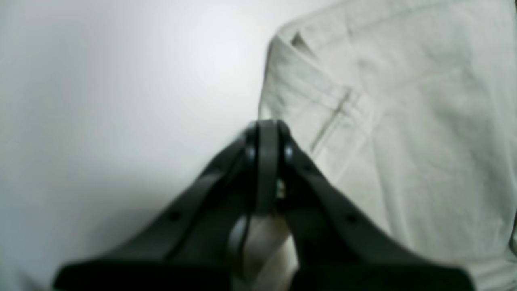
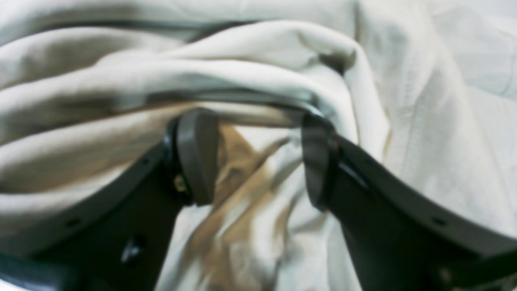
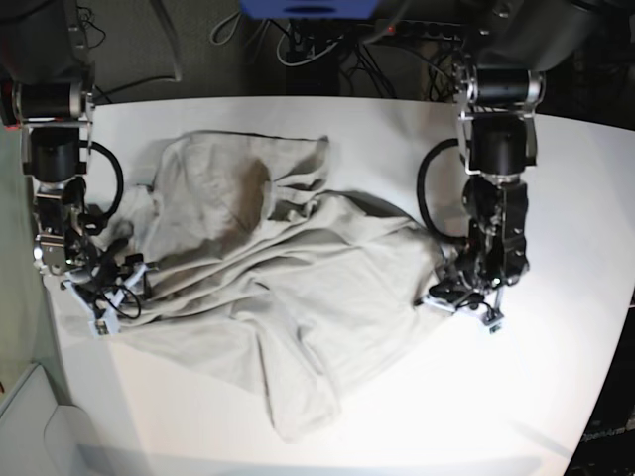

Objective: Layout the t-shirt on the table in an organized manner, then fold the t-shirt properly
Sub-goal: 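Grasp the shirt edge with the left gripper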

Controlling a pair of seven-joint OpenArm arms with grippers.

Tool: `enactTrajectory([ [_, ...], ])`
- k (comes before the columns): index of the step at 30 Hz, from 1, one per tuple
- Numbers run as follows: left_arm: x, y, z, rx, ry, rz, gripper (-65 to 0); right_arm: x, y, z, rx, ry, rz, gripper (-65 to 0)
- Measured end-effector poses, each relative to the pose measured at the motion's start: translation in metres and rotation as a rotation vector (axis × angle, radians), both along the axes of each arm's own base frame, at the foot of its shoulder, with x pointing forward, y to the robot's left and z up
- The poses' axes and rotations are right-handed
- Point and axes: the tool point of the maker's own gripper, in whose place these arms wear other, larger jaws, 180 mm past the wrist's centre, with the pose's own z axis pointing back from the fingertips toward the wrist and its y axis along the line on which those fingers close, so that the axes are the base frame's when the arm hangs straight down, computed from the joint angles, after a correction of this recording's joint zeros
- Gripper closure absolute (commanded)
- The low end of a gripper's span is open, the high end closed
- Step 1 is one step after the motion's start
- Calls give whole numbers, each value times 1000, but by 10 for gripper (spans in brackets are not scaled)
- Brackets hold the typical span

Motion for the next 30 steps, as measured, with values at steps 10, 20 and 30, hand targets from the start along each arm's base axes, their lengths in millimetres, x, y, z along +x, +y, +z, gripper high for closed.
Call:
enactTrajectory([
  [10, -67, 97, 58, 11, -83, 213, -3, 1, 1, 0, 2, -5, 2, -340],
  [20, -125, 128, 75, 106, -88, 195, -9, 2, 3, 1, 7, -20, 3, -340],
  [30, -70, 57, 83, 28, -148, 22, -313, 2, 4, 1, 8, -20, 4, -340],
])
